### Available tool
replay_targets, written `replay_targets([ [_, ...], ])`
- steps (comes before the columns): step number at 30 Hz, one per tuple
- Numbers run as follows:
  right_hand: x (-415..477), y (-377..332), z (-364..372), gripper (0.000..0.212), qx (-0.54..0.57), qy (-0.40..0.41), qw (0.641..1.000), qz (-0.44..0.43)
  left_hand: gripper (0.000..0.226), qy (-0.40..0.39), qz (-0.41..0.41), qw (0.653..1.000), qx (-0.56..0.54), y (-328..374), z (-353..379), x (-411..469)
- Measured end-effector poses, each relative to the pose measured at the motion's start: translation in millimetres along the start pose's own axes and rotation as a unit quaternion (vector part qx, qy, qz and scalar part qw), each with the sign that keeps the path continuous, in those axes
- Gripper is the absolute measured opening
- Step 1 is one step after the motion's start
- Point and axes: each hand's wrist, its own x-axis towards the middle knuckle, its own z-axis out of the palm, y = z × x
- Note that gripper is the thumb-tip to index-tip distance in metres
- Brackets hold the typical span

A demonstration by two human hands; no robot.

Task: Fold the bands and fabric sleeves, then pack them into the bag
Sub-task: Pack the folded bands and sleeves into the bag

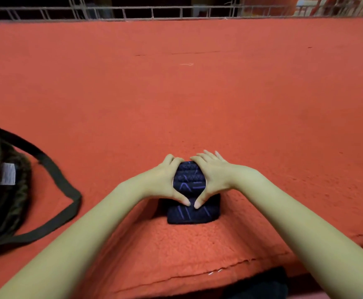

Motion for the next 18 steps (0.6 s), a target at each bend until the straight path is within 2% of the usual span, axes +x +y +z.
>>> replay_targets([
  [3, 2.5, -3.0, -1.5, 0.09, -0.024, 0.021, 0.999, 0.003, 0.093, 0.03, 0.014, 0.999, 0.004, -2.1, 3.1, 0.1],
  [5, -0.1, -4.1, -1.7, 0.077, -0.017, 0.043, 0.999, -0.003, 0.084, 0.041, 0.021, 0.999, 0.013, -1.1, 3.4, -0.8],
  [9, -8.0, -10.6, -12.8, 0.07, 0.006, 0.048, 0.999, -0.006, 0.071, 0.059, 0.033, 0.997, 0.026, 2.6, -7.7, -7.3],
  [14, -14.4, -47.7, -48.8, 0.069, 0.064, 0.073, 0.994, -0.049, 0.077, 0.097, 0.028, 0.995, 0.024, -1.8, -55.2, -47.1],
  [18, -2.8, -102.4, -77.6, 0.068, 0.098, 0.078, 0.987, -0.103, 0.084, 0.137, 0.004, 0.989, 0.064, -19.6, -98.2, -99.6],
])
